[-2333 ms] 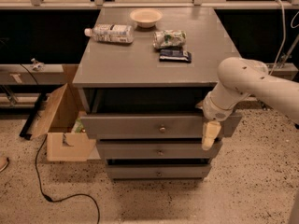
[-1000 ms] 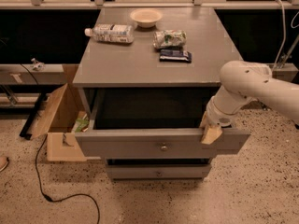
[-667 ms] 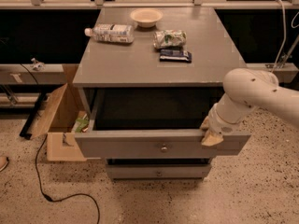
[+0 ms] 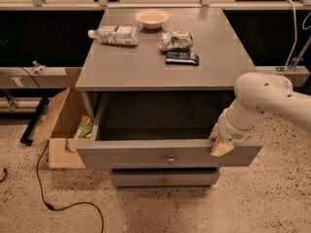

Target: Open top drawer

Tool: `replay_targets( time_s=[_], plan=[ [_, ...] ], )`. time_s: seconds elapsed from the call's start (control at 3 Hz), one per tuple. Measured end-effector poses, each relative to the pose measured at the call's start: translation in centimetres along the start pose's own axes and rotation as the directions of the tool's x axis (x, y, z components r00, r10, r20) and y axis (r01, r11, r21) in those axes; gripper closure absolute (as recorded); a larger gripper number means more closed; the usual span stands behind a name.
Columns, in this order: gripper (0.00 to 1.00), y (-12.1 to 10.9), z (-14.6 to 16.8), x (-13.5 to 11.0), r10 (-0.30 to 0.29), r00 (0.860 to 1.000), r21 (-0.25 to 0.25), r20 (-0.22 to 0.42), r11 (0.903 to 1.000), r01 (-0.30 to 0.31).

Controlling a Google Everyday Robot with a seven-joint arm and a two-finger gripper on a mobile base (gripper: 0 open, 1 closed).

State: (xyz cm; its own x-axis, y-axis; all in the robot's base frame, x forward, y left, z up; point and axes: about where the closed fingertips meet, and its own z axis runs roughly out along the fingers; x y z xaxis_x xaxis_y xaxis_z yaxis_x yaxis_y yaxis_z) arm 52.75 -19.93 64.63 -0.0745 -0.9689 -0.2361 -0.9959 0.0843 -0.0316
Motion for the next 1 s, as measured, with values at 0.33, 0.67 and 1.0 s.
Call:
replay_targets(
  time_s=[0.33, 0.67, 1.0],
  plan=[
    [0.35, 0.00, 0.00, 0.00, 0.000, 1.000, 0.000, 0.000, 1.0000, 0.000],
    [0.11, 0.01, 0.00, 0.00, 0.000, 1.000, 0.000, 0.000, 1.0000, 0.000],
    [0.00, 0.81, 0.35, -0.03, -0.009, 1.000, -0.028, -0.005, 0.9996, 0.008]
  ],
)
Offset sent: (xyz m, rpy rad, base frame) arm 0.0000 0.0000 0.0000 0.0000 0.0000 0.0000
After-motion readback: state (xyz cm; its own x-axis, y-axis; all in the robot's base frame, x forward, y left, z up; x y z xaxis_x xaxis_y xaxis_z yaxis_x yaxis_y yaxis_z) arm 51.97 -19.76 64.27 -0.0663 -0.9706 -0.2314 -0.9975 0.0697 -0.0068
